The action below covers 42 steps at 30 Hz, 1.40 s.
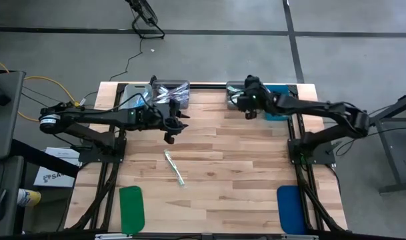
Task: Pick & Place Toothbrushes
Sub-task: Put the green toothbrush into the right black bin
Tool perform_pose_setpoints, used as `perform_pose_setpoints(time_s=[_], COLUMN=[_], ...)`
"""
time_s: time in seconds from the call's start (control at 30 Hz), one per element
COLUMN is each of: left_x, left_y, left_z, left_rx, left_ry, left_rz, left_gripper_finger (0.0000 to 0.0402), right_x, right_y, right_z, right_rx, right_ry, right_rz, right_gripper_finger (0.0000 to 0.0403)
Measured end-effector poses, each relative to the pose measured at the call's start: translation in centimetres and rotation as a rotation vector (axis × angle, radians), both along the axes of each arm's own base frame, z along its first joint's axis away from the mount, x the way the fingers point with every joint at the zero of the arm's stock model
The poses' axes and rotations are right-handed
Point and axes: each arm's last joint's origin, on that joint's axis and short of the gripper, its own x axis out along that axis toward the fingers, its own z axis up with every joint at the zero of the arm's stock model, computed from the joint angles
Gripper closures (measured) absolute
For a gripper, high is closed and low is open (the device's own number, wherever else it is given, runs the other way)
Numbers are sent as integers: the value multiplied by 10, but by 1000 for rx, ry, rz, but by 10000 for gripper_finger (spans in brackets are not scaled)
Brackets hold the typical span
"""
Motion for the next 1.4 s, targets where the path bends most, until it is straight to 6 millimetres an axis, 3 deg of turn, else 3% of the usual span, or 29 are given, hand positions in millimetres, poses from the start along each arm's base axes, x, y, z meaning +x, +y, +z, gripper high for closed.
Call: perform_pose_setpoints(time_s=[0.33,0.53,0.67,0.9,1.03,1.2,1.4], left_x=[0,-1,-1,-1,-2,-3,-10], left_y=[0,0,0,0,0,0,-2], left_z=[-1,-3,-3,-3,-4,-6,-15], left_rx=[-2,-10,-11,-11,-13,-19,-50], left_ry=[8,25,27,29,45,62,179], left_rz=[0,2,2,2,2,3,-17], left_gripper_finger=[240,240,240,240,240,240,240], right_x=[9,7,6,8,11,15,20], right_y=[-49,-62,-65,-61,-57,-50,-20], right_z=[-48,-71,-78,-72,-70,-67,-40], right_rx=[14,72,78,62,64,76,41], right_ry=[135,198,221,199,180,133,-28], right_rz=[52,82,55,42,31,-27,-207], right_gripper_finger=[400,400,400,390,349,268,191])
